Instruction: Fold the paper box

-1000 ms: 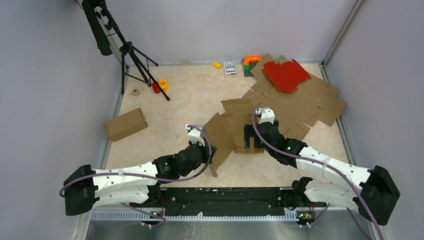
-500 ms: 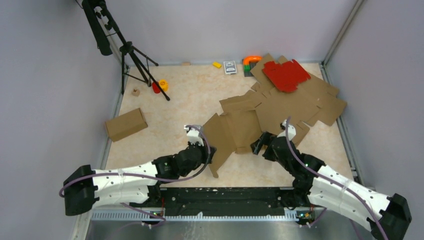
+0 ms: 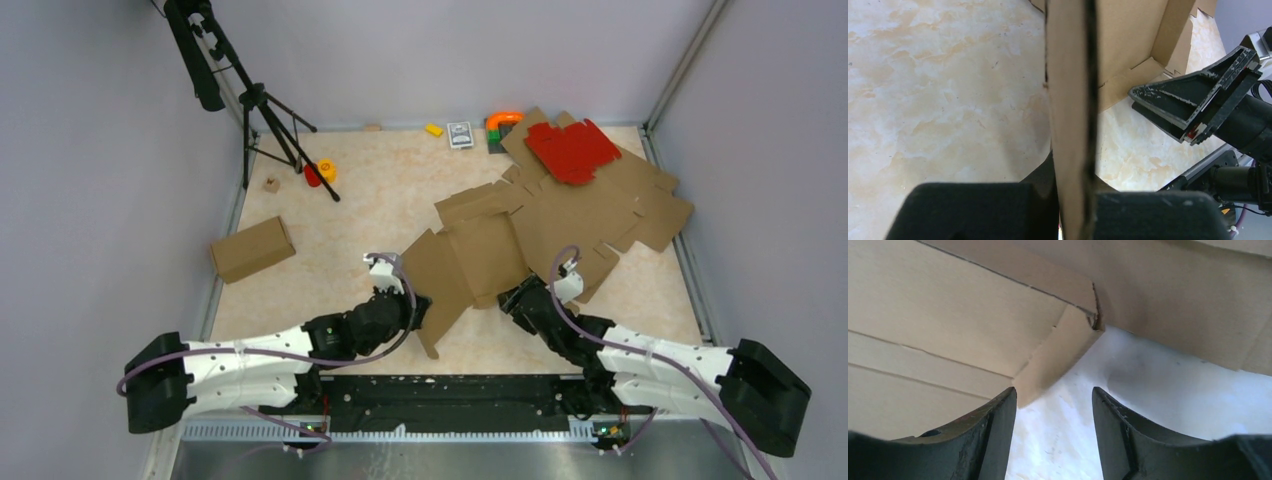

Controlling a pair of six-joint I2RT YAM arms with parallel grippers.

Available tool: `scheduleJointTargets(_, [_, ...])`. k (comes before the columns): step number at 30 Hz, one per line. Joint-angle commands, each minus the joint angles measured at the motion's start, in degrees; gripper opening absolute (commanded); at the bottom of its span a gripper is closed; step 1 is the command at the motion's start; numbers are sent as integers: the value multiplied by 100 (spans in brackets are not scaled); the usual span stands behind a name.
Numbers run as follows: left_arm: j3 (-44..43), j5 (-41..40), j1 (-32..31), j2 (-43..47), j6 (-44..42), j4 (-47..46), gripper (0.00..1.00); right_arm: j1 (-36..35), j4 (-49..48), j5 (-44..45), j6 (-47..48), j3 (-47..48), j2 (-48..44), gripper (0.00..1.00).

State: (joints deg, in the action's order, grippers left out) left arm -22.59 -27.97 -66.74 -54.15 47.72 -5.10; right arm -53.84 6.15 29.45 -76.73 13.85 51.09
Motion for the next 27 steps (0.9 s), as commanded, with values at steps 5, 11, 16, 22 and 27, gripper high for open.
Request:
scheduleJointTargets(5, [235,172,-43,36,-140,651,0,-47,-992,514,-566,184,615,51])
scheduleJointTargets(11, [246,227,-41,-29,-154,557,0,-50,-874,534,-768,299,927,44])
scheduleJointTargets(16, [264,254,-41,3,-176,554,0,-50,-1033,503,-834,406,1269,41])
scheduleJointTargets(22, [246,308,-41,35,-189,554,0,-51,-1160,481,-800,568,1582,25])
scheduleJointTargets(27, [372,581,-41,318,-252,-137,0,-47,-1187,532,-783,551,1597,9])
